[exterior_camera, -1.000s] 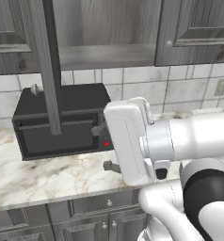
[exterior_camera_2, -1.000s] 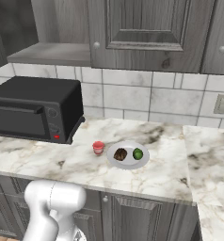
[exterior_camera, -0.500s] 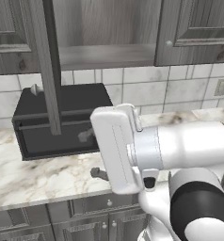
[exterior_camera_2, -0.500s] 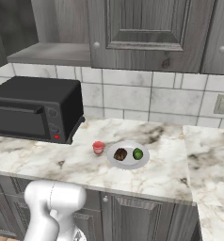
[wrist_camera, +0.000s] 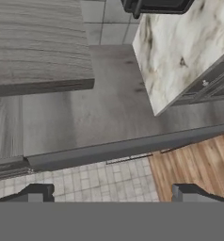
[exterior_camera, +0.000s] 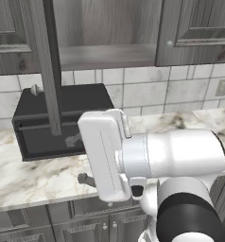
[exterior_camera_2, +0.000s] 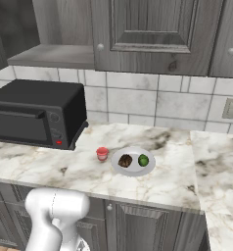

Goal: Pick the avocado and bread from the counter and place them on the plate. Then pick the jam from the cabinet and place it next to the plate. Lastly close the cabinet door.

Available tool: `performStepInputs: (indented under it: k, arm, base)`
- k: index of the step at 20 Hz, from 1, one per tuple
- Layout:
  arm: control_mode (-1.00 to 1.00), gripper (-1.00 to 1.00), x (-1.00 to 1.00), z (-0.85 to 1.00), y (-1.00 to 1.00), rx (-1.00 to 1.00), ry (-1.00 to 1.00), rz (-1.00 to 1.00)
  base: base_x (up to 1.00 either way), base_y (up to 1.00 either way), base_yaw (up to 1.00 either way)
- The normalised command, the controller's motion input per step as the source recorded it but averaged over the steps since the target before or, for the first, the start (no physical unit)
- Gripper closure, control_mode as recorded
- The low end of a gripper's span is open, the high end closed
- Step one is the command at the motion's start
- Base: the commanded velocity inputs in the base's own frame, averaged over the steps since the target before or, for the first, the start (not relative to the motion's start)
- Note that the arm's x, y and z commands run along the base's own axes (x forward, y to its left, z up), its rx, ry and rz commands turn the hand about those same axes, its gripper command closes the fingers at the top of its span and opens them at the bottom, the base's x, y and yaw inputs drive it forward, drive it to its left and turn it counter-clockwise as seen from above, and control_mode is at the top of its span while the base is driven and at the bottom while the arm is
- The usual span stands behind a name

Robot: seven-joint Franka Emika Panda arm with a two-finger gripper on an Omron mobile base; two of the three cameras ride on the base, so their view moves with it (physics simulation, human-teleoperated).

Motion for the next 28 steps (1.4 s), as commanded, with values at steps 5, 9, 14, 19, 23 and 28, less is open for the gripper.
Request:
performStepInputs:
  k: [5,9,14,19,23,28]
  arm:
    - [-1.0,-1.0,-0.04,0.0,0.19,0.04,0.0,0.0]
    - [-1.0,-1.0,-0.11,0.0,0.18,0.07,0.0,0.0]
    - [-1.0,-1.0,-0.17,0.0,0.18,0.11,-0.02,0.0]
    - [-1.0,-1.0,-0.06,0.0,0.22,0.07,-0.08,0.0]
    - [-1.0,-1.0,0.0,0.04,0.21,0.0,-0.11,-0.03]
    - [-1.0,-1.0,0.01,0.14,0.2,0.0,-0.12,-0.01]
  base:
    - [0.0,0.0,0.0]
    - [0.0,0.0,0.0]
    - [0.0,0.0,0.0]
    - [0.0,0.0,0.0]
    - [0.0,0.0,0.0]
    - [0.0,0.0,0.0]
